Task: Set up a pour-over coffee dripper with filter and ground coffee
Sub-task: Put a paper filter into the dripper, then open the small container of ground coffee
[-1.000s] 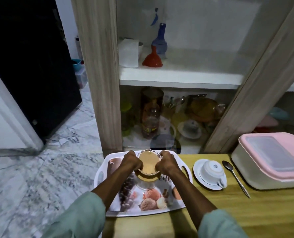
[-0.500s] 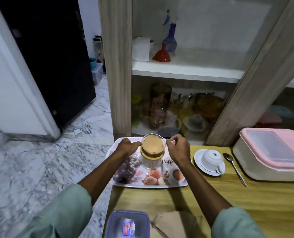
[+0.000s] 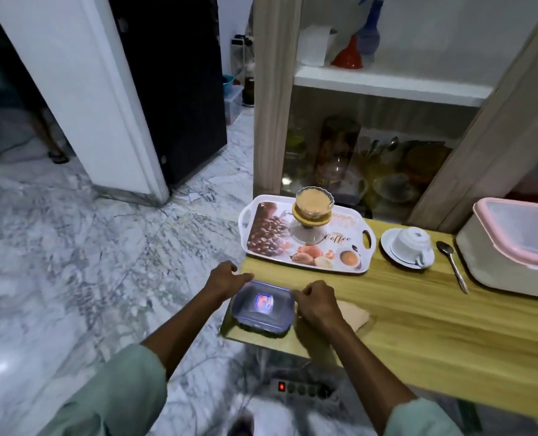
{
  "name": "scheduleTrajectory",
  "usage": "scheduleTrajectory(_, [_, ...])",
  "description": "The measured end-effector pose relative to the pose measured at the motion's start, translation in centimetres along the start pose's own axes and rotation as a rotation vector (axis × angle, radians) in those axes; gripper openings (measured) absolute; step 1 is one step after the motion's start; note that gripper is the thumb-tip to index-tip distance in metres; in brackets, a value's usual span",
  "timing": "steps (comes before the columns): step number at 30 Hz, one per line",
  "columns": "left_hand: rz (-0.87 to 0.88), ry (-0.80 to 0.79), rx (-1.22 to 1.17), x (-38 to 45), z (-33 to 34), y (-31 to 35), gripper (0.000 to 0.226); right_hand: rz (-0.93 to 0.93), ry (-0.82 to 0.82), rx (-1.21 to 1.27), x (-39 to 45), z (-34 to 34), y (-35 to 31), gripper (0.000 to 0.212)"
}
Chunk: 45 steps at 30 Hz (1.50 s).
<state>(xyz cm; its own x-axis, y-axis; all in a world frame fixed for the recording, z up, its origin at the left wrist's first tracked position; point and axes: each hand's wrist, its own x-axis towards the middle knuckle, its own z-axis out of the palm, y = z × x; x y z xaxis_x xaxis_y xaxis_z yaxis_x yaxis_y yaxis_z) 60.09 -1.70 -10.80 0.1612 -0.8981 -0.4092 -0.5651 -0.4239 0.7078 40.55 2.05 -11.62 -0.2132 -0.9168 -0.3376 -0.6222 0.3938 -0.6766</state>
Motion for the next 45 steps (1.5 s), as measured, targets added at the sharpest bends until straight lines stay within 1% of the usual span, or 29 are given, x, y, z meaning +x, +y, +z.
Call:
scheduleTrajectory(2, [-0.019,-0.011,0.015,-0.4,0.3,-2.1,0.054,0.049,-0.056,0.017,-0.8,1.2,0.8,0.031])
scheduleTrajectory(5, [-0.015,-0.012,-0.012,-0.4,0.8,-3.8,0.047,0.088,-0.102,0.114,-1.2,2.1,1.1,0.029])
scheduleTrajectory(8, [0.018,-0.049,-0.037,0.4,0.8,-4.5,0.037,0.146,-0.102,0.31,-1.3,2.7,1.0,0.03])
scheduleTrajectory(11, [0.055,-0.104,-0.058,0.4,0.7,-5.0,0.028,0.207,-0.142,0.532,-1.7,2.4,1.4,0.019])
scheduleTrajectory(14, [0.082,-0.184,-0.155,0.9,0.4,-5.9,0.024,0.23,-0.157,0.586,-1.8,2.4,1.5,0.019])
scheduleTrajectory(18, [0.107,-0.234,-0.207,1.4,0.3,-6.0,0.025,0.238,-0.192,0.536,-1.4,1.8,1.6,0.022])
scheduleTrajectory(21, [0.026,-0.278,-0.29,1.6,0.4,-6.1,0.033,0.237,-0.22,0.517,-1.1,1.7,1.9,0.026])
scheduleTrajectory(24, [0.014,-0.332,-0.278,1.9,0.5,-6.4,0.028,0.179,-0.134,0.424,-0.4,1.5,1.8,0.033])
scheduleTrajectory(26, [0.05,-0.294,-0.297,2.3,0.8,-6.5,0.024,0.143,-0.12,0.329,0.0,1.2,1.7,0.034])
scheduleTrajectory(28, [0.124,-0.219,-0.22,2.6,1.1,-6.2,0.025,0.124,-0.156,0.242,0.3,0.8,2.0,0.034])
scheduleTrajectory(29, [0.142,-0.208,-0.191,2.7,1.0,-6.1,0.028,0.116,-0.169,0.193,0.4,0.6,2.1,0.035])
scheduleTrajectory(32, [0.058,-0.211,-0.221,2.0,0.8,-6.5,0.041,0.081,-0.181,-0.072,1.1,-0.2,2.2,0.043])
scheduleTrajectory(34, [-0.022,-0.203,-0.271,0.9,0.7,-7.1,0.044,0.01,-0.101,-0.296,1.8,-0.9,1.4,0.047])
scheduleTrajectory(36, [-0.055,-0.18,-0.314,-0.5,0.9,-7.3,0.044,-0.092,-0.017,-0.399,2.6,-1.3,0.0,0.047])
scheduleTrajectory(37, [-0.068,-0.178,-0.315,-1.2,0.8,-7.3,0.045,-0.146,-0.028,-0.393,3.1,-1.1,-0.6,0.048])
scheduleTrajectory(38, [-0.085,-0.205,-0.309,-1.8,0.8,-7.1,0.045,-0.191,-0.071,-0.374,3.5,-0.9,-1.4,0.05])
scheduleTrajectory(41, [-0.198,-0.372,-0.387,-3.0,1.2,-6.6,0.045,-0.263,-0.282,-0.383,4.5,0.8,-2.9,0.063])
scheduleTrajectory(43, [-0.241,-0.435,-0.489,-4.0,2.4,-6.5,0.041,-0.295,-0.37,-0.357,4.9,1.9,-3.2,0.057])
scheduleTrajectory(45, [-0.256,-0.424,-0.587,-4.8,4.0,-6.4,0.036,-0.321,-0.434,-0.27,5.3,2.3,-3.4,0.045])
